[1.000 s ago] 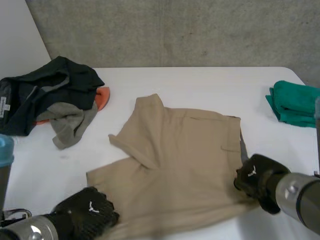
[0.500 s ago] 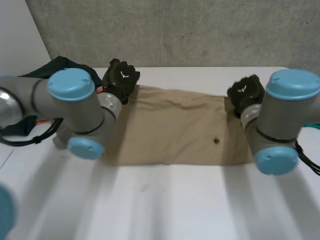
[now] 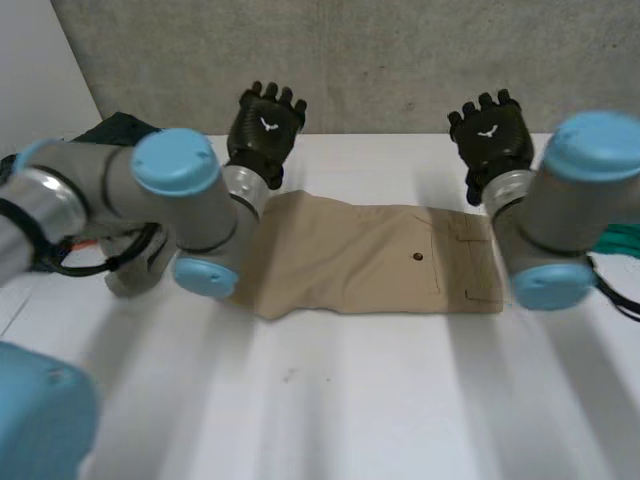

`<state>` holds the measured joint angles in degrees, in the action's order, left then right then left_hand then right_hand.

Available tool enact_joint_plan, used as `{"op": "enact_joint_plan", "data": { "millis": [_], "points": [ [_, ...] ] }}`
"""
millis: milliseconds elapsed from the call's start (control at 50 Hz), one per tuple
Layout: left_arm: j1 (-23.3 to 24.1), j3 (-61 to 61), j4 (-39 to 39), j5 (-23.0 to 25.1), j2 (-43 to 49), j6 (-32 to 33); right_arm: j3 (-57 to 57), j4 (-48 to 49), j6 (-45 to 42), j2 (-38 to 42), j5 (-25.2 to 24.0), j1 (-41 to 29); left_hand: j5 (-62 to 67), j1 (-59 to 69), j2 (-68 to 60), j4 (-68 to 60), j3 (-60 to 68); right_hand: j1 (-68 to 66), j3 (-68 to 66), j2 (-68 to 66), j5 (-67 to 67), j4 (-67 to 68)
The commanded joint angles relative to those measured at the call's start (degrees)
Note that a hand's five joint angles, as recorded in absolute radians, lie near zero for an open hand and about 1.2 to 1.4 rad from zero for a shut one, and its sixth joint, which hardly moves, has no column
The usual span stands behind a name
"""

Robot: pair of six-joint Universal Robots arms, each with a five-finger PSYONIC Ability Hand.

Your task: Fold the laundry.

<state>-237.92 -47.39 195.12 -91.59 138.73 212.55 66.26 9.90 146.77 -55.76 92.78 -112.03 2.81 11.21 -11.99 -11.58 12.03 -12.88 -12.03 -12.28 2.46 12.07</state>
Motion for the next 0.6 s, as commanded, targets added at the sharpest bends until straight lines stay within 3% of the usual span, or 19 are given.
{"op": "enact_joint_plan", "data": {
  "millis": [20, 100, 220, 320, 420, 460, 480, 500, 600],
  "points": [
    [-0.3, -14.3, -0.2, 1.1, -13.2, -10.0, 6.0, -22.7, 13.6, -6.4, -5.7, 4.8, -2.8, -1.2, 2.0, 1.6, -2.0, -2.2, -3.1, -2.8, 2.6, 3.0],
    [-1.1, -20.3, -0.7, 4.7, -17.4, -17.2, 11.3, -24.2, 16.7, -6.6, -7.2, 6.6, -2.8, -1.2, 1.9, 1.5, -2.0, -10.6, -11.5, -11.2, 11.1, 11.5],
    [-2.3, -26.8, -2.4, 13.0, -19.9, -24.9, 18.6, -16.3, 16.8, -6.6, -11.9, 7.7, -1.6, 0.0, 0.8, 0.4, -0.8, -10.8, -11.7, -11.4, 11.3, 11.6],
    [-2.5, -28.5, -3.1, 15.2, -20.1, -25.7, 20.6, -9.5, 16.5, -5.4, -11.7, 7.7, -1.6, 0.0, 0.8, 0.4, -0.8, -11.3, -12.2, -11.9, 11.8, 12.1],
    [-2.5, -28.8, -3.2, 15.1, -20.0, -25.7, 19.4, -4.2, 15.7, 0.7, -11.4, 7.1, -1.8, -0.2, 0.9, 0.5, -1.0, -13.8, -14.7, -14.4, 14.3, 14.6],
    [-2.5, -28.8, -3.2, 15.0, -20.1, -25.8, 18.6, -3.7, 15.0, 1.7, -11.0, 7.1, -1.8, -0.2, 0.9, 0.5, -1.0, -22.7, -23.6, -23.3, 23.1, 23.5],
    [-2.5, -28.9, -3.2, 15.0, -20.1, -25.8, 18.3, -3.5, 14.3, 2.1, -10.5, 7.0, -1.8, -0.2, 0.9, 0.5, -1.0, -34.1, -34.9, -34.7, 34.5, 34.9],
    [-2.5, -28.9, -3.2, 15.0, -20.2, -25.7, 18.0, -3.0, 13.4, 2.2, -9.2, 7.2, -1.8, -0.2, 0.9, 0.5, -1.0, -66.8, -67.6, -67.4, 67.2, 67.6],
    [-2.5, -29.0, -3.2, 15.0, -21.3, -25.8, 18.0, -3.5, 11.1, 1.1, -5.7, 8.2, -1.9, -0.3, 1.1, 0.7, -1.1, -67.1, -68.0, -67.7, 67.5, 67.9]
  ]
}}
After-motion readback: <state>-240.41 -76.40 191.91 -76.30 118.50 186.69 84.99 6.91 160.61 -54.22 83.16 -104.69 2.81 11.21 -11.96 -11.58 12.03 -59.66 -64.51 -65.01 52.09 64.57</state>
